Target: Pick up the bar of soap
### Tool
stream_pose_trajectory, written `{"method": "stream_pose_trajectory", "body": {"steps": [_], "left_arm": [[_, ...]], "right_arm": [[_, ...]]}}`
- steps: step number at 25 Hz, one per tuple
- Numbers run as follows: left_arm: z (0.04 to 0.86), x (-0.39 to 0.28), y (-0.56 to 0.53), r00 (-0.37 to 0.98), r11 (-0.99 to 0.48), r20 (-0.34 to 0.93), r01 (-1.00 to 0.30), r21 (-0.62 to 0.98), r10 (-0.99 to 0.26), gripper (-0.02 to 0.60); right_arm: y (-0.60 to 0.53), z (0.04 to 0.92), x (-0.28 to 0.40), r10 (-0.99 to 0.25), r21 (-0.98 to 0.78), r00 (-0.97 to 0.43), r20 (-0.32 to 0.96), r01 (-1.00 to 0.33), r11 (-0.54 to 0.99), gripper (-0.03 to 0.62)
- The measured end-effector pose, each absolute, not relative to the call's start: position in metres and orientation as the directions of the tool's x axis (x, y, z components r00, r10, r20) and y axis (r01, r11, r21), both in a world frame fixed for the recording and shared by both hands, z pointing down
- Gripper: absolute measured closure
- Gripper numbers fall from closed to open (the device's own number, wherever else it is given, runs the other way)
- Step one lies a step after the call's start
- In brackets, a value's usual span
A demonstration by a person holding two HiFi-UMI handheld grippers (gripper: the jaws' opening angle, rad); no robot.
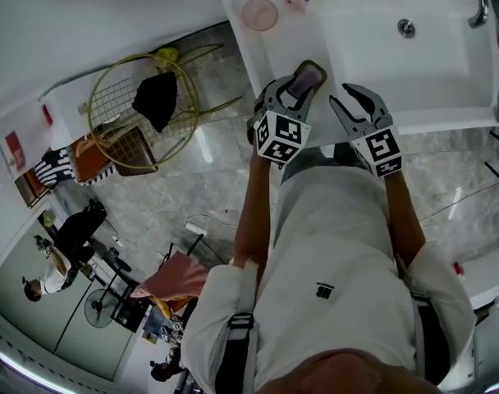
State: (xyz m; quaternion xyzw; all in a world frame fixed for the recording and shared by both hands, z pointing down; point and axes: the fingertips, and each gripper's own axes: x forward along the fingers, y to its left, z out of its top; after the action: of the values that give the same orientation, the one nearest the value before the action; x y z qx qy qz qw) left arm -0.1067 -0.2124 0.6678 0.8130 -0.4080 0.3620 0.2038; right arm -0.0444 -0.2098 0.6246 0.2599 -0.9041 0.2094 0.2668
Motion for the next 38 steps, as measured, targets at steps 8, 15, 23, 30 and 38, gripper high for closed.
{"method": "stream_pose_trajectory", "body": {"steps": [8, 15, 23, 30, 38], "left_arm": [[0.689, -0.105, -0.215, 0.387, -0.613, 0.806, -0.789, 0.038, -0.448, 0.411], [0.699, -0.101, -0.216, 0.392, -0.623, 0.824, -0.779, 0.062, -0.408, 0.399], [0.706, -0.095, -0.217, 0.382, -0.633, 0.858, -0.769, 0.089, -0.343, 0.399], [0.714, -0.09, -0.216, 0.314, -0.661, 0.921, -0.745, 0.089, -0.23, 0.394], [0.717, -0.088, -0.217, 0.296, -0.672, 0.943, -0.731, 0.122, -0.152, 0.396]], "right_arm": [[-0.216, 0.627, -0.04, -0.361, -0.245, -0.715, 0.599, -0.593, 0.767, 0.43], [-0.217, 0.634, -0.035, -0.361, -0.244, -0.706, 0.61, -0.6, 0.762, 0.43], [-0.217, 0.638, -0.036, -0.354, -0.251, -0.706, 0.613, -0.599, 0.76, 0.43], [-0.218, 0.638, -0.037, -0.354, -0.258, -0.71, 0.609, -0.599, 0.758, 0.43], [-0.218, 0.638, -0.035, -0.36, -0.265, -0.709, 0.606, -0.607, 0.749, 0.431]]}}
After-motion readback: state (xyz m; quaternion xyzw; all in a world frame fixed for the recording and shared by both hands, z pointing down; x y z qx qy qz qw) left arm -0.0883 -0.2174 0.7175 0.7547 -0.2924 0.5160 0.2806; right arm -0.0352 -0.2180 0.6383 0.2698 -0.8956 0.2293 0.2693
